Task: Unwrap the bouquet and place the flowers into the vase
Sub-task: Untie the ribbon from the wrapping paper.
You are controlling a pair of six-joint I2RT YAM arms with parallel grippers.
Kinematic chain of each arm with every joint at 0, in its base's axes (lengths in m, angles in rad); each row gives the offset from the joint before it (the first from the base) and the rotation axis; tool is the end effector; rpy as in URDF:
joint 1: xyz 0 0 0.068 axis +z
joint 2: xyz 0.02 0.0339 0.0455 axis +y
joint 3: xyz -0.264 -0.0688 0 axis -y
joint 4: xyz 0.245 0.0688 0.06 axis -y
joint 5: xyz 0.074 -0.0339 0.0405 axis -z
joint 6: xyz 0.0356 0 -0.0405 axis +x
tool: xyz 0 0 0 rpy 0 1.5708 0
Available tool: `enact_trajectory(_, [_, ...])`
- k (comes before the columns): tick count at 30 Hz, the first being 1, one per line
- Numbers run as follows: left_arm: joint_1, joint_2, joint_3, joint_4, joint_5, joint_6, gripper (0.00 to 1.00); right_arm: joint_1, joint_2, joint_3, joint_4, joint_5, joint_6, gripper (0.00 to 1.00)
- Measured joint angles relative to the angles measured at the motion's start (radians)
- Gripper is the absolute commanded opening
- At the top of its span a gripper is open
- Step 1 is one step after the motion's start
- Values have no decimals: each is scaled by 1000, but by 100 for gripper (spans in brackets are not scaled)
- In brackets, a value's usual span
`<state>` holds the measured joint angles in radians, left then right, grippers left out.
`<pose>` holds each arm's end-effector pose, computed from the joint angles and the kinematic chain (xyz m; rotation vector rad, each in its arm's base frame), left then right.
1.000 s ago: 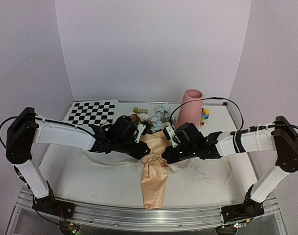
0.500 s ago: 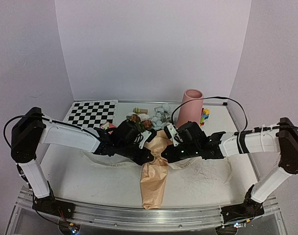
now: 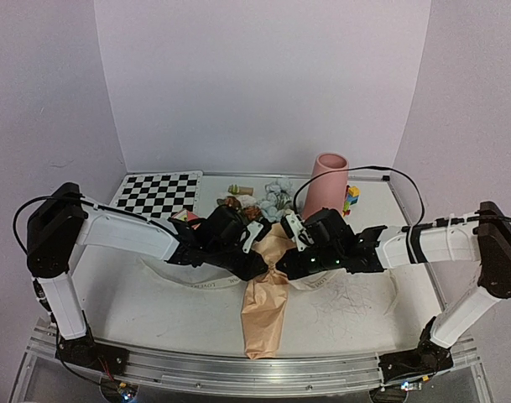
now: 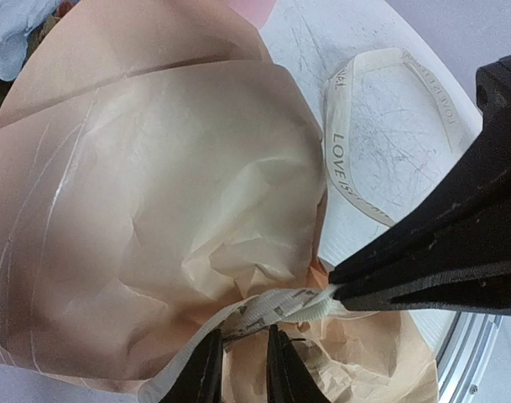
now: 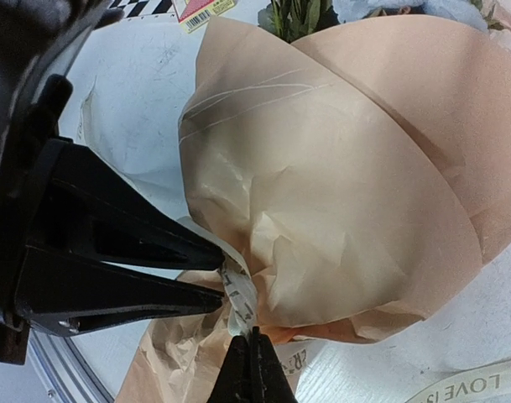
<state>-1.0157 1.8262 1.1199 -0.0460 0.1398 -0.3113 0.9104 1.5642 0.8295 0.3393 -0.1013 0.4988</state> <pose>0.2023 -0.3356 0.1809 0.9196 2.2853 -0.7935 0.2065 0.2717 0.2156 -0.5004 2.0489 0.9911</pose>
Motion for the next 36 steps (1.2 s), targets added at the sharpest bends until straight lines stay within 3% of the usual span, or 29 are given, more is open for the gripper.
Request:
enact_trajectory(11, [-1, 42, 43, -8, -38, 31, 24, 0, 0, 0, -1, -3, 0, 0])
enact_trajectory(15, [-5, 45, 45, -9, -65, 45, 7, 0, 0, 0, -1, 0, 0, 0])
enact_trajectory(18, [-11, 45, 46, -24, -116, 53, 0, 0, 0, 0, -1, 5, 0, 0])
enact_trajectory(29, [-13, 44, 36, -59, -293, -4, 0, 0, 0, -15, -30, 117, 46, 0])
enact_trajectory(36, [-13, 31, 17, -56, -198, -11, 5, 0, 0, -35, -46, 126, 52, 0])
